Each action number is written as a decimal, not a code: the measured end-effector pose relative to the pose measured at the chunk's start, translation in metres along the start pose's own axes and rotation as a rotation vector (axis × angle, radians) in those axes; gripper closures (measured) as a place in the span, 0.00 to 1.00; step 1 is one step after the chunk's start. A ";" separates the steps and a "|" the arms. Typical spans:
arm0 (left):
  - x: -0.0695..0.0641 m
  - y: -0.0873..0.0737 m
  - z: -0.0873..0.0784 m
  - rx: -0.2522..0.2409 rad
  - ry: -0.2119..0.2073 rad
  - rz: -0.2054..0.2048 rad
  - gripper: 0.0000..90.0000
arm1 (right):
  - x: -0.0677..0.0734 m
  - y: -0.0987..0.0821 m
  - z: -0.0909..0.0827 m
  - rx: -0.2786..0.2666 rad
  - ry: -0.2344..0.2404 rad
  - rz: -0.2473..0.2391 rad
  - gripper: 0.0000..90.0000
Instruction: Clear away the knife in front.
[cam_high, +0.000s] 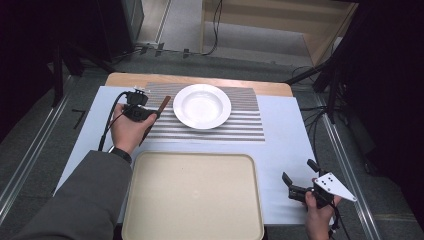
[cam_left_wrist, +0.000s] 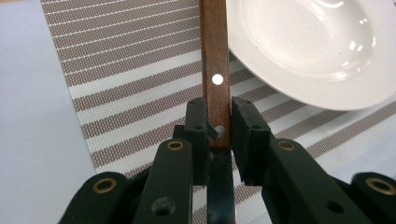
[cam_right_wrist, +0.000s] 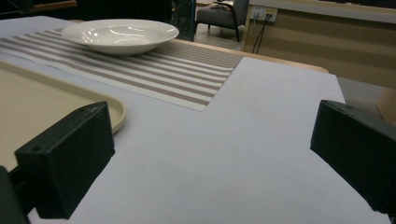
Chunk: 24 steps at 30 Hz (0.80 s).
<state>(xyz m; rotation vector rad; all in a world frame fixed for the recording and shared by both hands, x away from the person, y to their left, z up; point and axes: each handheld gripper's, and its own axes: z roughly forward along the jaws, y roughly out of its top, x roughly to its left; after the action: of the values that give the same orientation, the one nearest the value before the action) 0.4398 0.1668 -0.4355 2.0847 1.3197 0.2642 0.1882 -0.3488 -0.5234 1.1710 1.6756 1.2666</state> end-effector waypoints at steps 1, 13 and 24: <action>-0.001 -0.002 -0.002 -0.005 -0.007 -0.003 0.85 | 0.000 0.000 0.000 0.000 0.000 0.000 0.00; -0.016 -0.025 -0.028 -0.033 -0.049 0.050 0.85 | 0.001 0.000 0.001 0.005 0.001 -0.002 0.00; -0.027 -0.048 -0.040 -0.034 -0.070 0.066 0.85 | 0.000 0.000 0.000 0.004 0.003 -0.003 0.00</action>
<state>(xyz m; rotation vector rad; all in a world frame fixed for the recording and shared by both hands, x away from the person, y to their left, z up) 0.3726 0.1733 -0.4297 2.0923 1.1991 0.2379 0.1885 -0.3483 -0.5234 1.1697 1.6824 1.2642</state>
